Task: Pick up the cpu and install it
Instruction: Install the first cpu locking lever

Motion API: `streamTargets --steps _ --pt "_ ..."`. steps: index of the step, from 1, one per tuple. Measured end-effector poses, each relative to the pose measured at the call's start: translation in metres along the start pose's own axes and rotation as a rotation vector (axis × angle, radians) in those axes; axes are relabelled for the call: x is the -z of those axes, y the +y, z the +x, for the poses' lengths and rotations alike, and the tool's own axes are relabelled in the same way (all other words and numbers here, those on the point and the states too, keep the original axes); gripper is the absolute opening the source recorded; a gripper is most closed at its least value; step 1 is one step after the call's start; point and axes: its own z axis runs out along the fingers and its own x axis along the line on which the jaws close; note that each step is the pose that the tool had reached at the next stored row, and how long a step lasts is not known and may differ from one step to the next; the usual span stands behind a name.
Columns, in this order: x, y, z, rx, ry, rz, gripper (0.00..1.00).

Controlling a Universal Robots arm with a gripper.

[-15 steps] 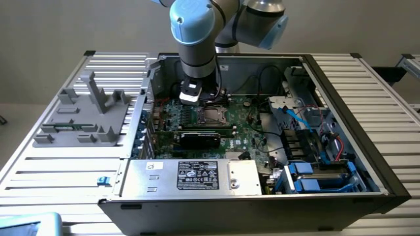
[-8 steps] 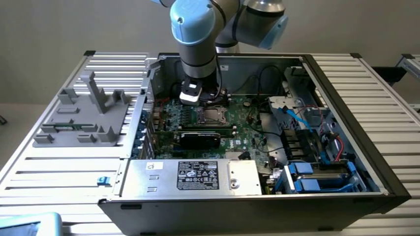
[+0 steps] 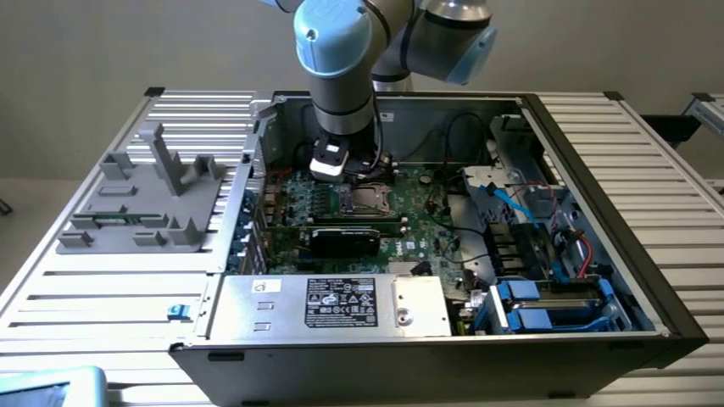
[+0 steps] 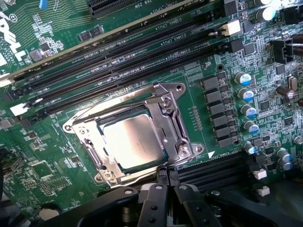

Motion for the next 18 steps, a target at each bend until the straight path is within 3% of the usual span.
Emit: streamTargets --steps 18 --pt "-0.0002 -0.0003 0.0008 -0.013 0.0042 -0.0011 0.12"
